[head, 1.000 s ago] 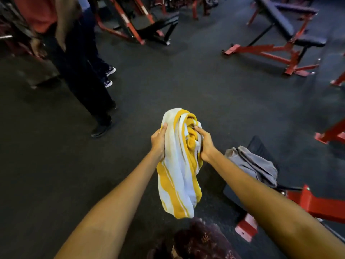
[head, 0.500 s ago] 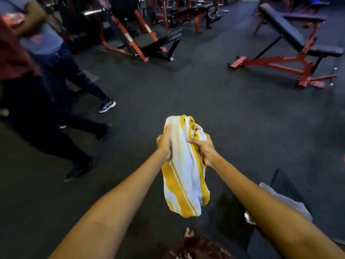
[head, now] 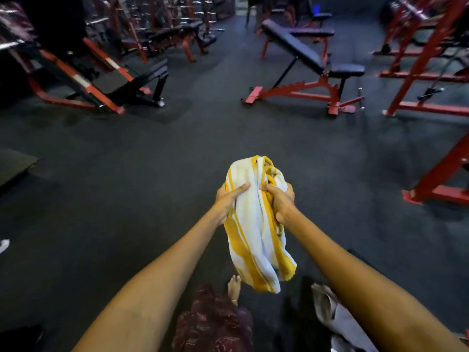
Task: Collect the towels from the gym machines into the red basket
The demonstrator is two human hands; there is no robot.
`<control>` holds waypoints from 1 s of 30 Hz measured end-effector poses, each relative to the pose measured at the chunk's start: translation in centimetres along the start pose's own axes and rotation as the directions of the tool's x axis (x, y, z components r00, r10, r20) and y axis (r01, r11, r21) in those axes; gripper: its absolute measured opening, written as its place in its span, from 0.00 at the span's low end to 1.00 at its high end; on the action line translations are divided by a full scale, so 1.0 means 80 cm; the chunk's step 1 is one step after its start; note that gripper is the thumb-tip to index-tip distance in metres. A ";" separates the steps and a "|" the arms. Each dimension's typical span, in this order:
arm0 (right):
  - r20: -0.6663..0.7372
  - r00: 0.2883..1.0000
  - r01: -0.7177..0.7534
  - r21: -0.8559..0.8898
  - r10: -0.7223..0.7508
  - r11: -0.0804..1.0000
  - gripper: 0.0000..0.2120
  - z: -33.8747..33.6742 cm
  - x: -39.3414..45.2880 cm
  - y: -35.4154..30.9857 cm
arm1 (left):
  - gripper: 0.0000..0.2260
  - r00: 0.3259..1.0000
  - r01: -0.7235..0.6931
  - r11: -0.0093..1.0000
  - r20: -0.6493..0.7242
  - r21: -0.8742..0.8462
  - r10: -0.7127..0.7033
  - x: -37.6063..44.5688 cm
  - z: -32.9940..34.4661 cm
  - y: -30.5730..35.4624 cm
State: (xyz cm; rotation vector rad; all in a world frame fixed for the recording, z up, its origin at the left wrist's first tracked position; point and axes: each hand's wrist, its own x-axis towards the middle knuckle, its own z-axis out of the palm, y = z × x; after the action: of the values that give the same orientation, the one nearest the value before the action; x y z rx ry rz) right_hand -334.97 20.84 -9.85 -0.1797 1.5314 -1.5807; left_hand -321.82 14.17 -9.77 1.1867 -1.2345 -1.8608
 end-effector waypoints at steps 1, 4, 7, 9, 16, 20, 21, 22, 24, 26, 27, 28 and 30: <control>-0.033 0.999 0.008 0.031 -0.007 0.999 0.32 0.002 0.025 -0.011 | 0.20 1.000 -0.010 1.000 0.014 -0.003 0.010 0.032 0.013 0.008; -0.120 0.993 0.016 0.095 -0.005 0.995 0.34 0.004 0.081 -0.042 | 0.20 0.996 -0.031 0.999 0.080 0.032 0.028 0.106 0.045 0.029; -0.212 0.977 0.036 0.159 -0.001 0.987 0.36 0.003 0.125 -0.077 | 0.20 0.988 -0.043 0.995 0.151 0.093 0.028 0.171 0.081 0.057; -0.281 0.960 0.070 0.197 -0.012 0.978 0.36 -0.002 0.158 -0.109 | 0.22 0.978 -0.042 0.991 0.208 0.128 0.014 0.223 0.113 0.077; -0.463 0.884 0.202 0.263 -0.060 0.943 0.32 -0.039 0.239 -0.187 | 0.18 0.955 0.043 0.984 0.283 0.172 -0.091 0.323 0.221 0.108; -0.550 0.833 0.252 0.280 -0.060 0.926 0.31 -0.066 0.291 -0.212 | 0.24 0.904 0.039 0.974 0.407 0.223 -0.129 0.373 0.267 0.107; -0.571 0.819 0.263 0.291 -0.053 0.920 0.31 -0.077 0.309 -0.222 | 0.26 0.884 0.026 0.968 0.446 0.251 -0.140 0.392 0.288 0.108; -0.587 0.809 0.260 0.296 -0.040 0.919 0.31 -0.085 0.321 -0.228 | 0.29 0.869 0.009 0.958 0.473 0.285 -0.149 0.404 0.301 0.106; -0.601 0.799 0.258 0.308 -0.023 0.916 0.32 -0.105 0.350 -0.245 | 0.33 0.852 -0.027 0.942 0.501 0.335 -0.154 0.433 0.337 0.107; -0.607 0.795 0.277 0.340 -0.015 0.899 0.31 -0.133 0.386 -0.264 | 0.39 0.833 -0.045 0.927 0.527 0.373 -0.171 0.463 0.382 0.112; -0.605 0.797 0.281 0.361 -0.006 0.889 0.30 -0.145 0.398 -0.271 | 0.39 0.820 -0.050 0.919 0.541 0.391 -0.185 0.474 0.402 0.114; -0.605 0.796 0.291 0.389 0.004 0.874 0.29 -0.160 0.412 -0.284 | 0.38 0.805 -0.056 0.917 0.562 0.394 -0.192 0.489 0.431 0.117; -0.620 0.785 0.300 0.407 0.019 0.863 0.32 -0.186 0.435 -0.300 | 0.34 0.779 -0.051 0.918 0.590 0.393 -0.210 0.503 0.472 0.121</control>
State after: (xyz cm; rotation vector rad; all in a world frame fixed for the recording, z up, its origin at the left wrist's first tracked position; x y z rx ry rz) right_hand -376.61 4.37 -8.76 0.5719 1.5303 -2.2459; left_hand -372.87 -8.90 -8.54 0.8176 -2.0283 -2.2381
